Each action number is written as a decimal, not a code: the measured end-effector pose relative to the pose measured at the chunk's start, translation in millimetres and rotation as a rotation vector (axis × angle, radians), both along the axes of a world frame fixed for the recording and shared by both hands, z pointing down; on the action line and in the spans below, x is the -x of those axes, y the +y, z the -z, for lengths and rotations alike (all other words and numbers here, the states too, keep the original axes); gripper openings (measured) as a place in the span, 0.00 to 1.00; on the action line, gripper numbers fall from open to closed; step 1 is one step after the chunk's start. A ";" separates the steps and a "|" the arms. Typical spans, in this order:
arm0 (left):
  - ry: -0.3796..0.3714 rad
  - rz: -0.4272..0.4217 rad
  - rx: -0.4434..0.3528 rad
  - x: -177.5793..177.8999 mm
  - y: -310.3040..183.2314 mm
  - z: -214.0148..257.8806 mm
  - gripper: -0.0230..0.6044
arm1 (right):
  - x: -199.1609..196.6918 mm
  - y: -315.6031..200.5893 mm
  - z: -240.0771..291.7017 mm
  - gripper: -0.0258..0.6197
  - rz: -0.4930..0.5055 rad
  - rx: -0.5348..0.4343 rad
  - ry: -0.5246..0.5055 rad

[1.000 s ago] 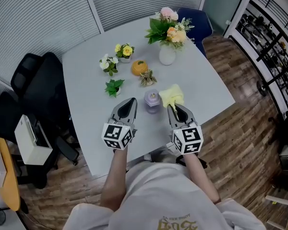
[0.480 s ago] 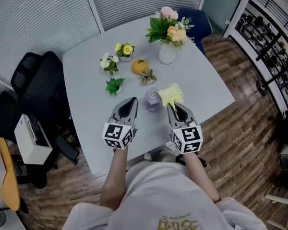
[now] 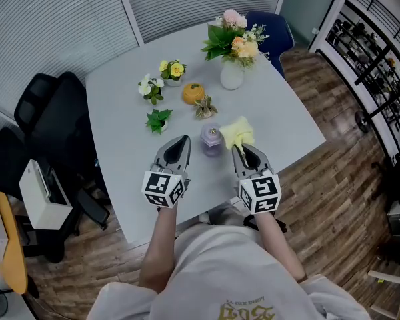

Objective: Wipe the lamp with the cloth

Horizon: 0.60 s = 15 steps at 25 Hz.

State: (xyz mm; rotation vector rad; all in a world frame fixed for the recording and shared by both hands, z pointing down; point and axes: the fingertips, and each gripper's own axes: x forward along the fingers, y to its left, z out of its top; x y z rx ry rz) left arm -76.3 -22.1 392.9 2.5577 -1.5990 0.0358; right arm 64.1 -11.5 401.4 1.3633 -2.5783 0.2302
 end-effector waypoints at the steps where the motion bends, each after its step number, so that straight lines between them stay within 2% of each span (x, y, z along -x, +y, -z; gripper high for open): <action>1: 0.000 0.000 0.001 0.0 -0.2 0.1 0.04 | -0.1 0.0 0.1 0.11 0.001 0.001 -0.002; 15: -0.009 0.013 0.014 0.2 2.8 -3.7 0.04 | -5.1 3.1 -4.5 0.11 -0.001 0.017 -0.006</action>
